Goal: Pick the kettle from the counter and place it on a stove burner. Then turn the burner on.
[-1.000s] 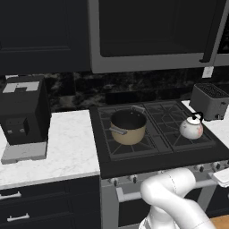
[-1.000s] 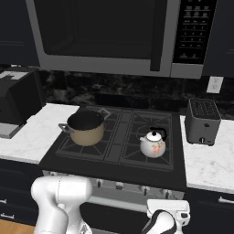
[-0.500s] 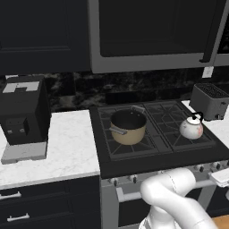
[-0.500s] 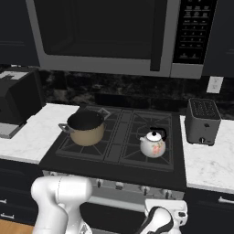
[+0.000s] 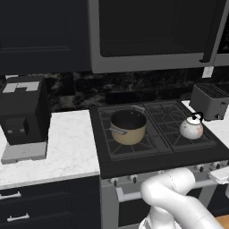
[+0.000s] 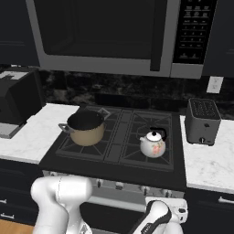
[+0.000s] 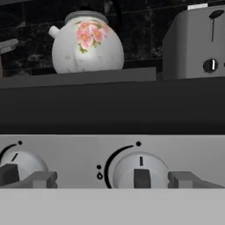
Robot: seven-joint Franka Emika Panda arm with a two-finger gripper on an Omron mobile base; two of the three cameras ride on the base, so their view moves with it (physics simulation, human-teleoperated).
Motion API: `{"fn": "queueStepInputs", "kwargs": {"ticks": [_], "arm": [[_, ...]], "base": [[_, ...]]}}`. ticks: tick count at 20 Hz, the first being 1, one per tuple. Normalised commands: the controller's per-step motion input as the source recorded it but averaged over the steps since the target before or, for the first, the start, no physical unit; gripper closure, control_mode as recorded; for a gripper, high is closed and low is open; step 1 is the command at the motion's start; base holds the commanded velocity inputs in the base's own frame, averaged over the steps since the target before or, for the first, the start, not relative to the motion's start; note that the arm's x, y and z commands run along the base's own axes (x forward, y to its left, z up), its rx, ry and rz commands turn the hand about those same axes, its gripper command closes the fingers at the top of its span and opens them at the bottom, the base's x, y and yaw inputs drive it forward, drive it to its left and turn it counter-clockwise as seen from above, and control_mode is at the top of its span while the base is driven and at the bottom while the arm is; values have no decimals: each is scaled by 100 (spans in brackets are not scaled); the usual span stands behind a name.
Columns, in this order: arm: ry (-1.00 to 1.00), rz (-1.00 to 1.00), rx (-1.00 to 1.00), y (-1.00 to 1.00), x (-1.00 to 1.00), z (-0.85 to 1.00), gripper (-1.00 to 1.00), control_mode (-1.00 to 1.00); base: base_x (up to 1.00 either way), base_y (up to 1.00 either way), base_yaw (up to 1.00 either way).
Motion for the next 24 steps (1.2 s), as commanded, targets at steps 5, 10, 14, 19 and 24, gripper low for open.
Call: {"fn": "queueStepInputs", "kwargs": {"ticks": [5, 10, 14, 19, 24], "arm": [[2, 0, 0, -2, 4, -7, -100, -100], [3, 0, 0, -4, 11, -11, 100, -100], [2, 0, 0, -8, 17, -14, 100, -100], [1, 0, 0, 0, 26, -16, 100, -100], [-4, 0, 0, 2, 23, -9, 100, -100]], "base": [[0, 0, 0], [0, 0, 0], [0, 0, 0], [0, 0, 0], [0, 0, 0]]}}
